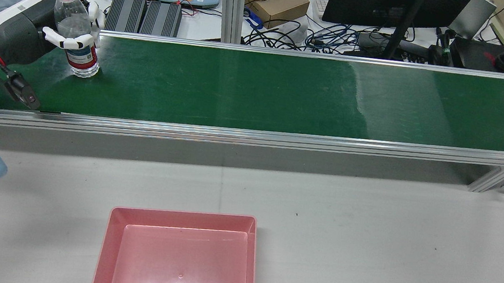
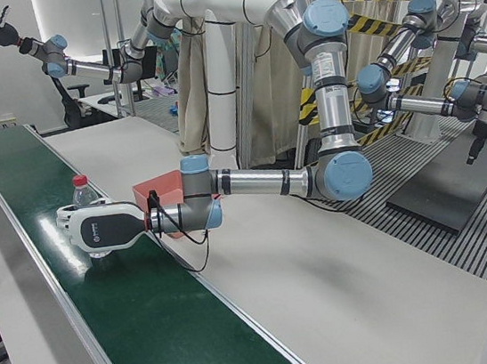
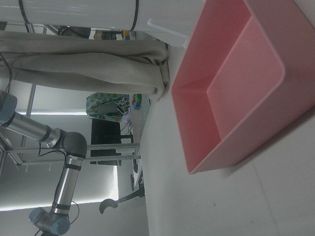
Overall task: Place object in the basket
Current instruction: 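Close the left hand fingers around the bottle's body, then lift the bottle off the belt and carry it over the pink basket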
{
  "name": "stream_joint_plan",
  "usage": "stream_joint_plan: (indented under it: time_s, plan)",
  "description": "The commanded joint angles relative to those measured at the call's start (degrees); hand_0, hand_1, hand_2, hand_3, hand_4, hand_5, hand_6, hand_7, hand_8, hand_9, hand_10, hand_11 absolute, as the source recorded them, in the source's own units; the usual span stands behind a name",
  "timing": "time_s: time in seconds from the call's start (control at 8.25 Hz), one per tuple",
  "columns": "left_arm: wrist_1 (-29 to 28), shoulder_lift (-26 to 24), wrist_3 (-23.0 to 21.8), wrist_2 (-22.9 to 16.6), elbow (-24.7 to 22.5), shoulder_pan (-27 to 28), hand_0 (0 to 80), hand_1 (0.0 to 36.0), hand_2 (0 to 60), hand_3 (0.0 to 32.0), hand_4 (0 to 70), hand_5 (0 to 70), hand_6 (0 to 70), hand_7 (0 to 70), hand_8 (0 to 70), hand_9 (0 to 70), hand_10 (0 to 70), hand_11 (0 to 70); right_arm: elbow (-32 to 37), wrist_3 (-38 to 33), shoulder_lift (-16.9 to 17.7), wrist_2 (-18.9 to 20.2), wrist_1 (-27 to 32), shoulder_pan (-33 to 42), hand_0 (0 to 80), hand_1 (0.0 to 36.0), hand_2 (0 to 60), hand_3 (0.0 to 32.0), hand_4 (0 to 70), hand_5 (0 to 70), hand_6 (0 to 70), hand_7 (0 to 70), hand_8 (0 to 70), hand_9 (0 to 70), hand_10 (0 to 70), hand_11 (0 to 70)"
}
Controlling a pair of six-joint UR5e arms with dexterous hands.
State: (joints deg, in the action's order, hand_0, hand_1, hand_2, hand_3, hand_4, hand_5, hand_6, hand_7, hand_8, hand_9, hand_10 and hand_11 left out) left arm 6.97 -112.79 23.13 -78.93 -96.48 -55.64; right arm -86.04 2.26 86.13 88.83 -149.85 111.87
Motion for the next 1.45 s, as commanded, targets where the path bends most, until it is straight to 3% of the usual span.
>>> stream_joint_plan:
  time_s: [0.0,0.24,0.36,0.73,1.33]
  plan:
    - [1.72,-2.51,-0.01,-1.56,-1.08,0.61,67.1,25.9,60.0,0.0,70.0,70.0,70.0,70.0,70.0,70.0,70.0,70.0,0.00,0.03,0.00,-0.06,0.00,0.02,0.0,0.0,0.0,0.0,0.0,0.0,0.0,0.0,0.0,0.0,0.0,0.0]
    - [4.18,-5.41,-0.01,-7.17,-3.70,2.98,66.4,23.7,60.0,0.0,70.0,70.0,70.0,70.0,70.0,70.0,70.0,70.0,0.00,-0.06,0.00,0.03,0.00,0.02,0.0,0.0,0.0,0.0,0.0,0.0,0.0,0.0,0.0,0.0,0.0,0.0]
    - [7.24,-5.85,0.07,-8.77,-7.63,5.69,67.0,22.9,60.0,0.0,70.0,70.0,70.0,70.0,70.0,70.0,70.0,70.0,0.00,-0.06,0.00,-0.06,0.00,0.02,0.0,0.0,0.0,0.0,0.0,0.0,0.0,0.0,0.0,0.0,0.0,0.0]
    - [14.19,-5.95,0.16,-9.83,-17.32,12.11,65.3,21.7,60.0,0.0,70.0,70.0,70.0,70.0,70.0,70.0,70.0,70.0,0.00,-0.06,0.00,0.03,0.00,0.02,0.0,0.0,0.0,0.0,0.0,0.0,0.0,0.0,0.0,0.0,0.0,0.0]
    - [17.36,-8.22,2.43,-10.98,-19.62,20.99,71.0,22.7,58.8,0.0,70.0,70.0,70.0,70.0,70.0,70.0,70.0,70.0,0.00,-0.06,0.00,0.03,0.00,0.02,0.0,0.0,0.0,0.0,0.0,0.0,0.0,0.0,0.0,0.0,0.0,0.0]
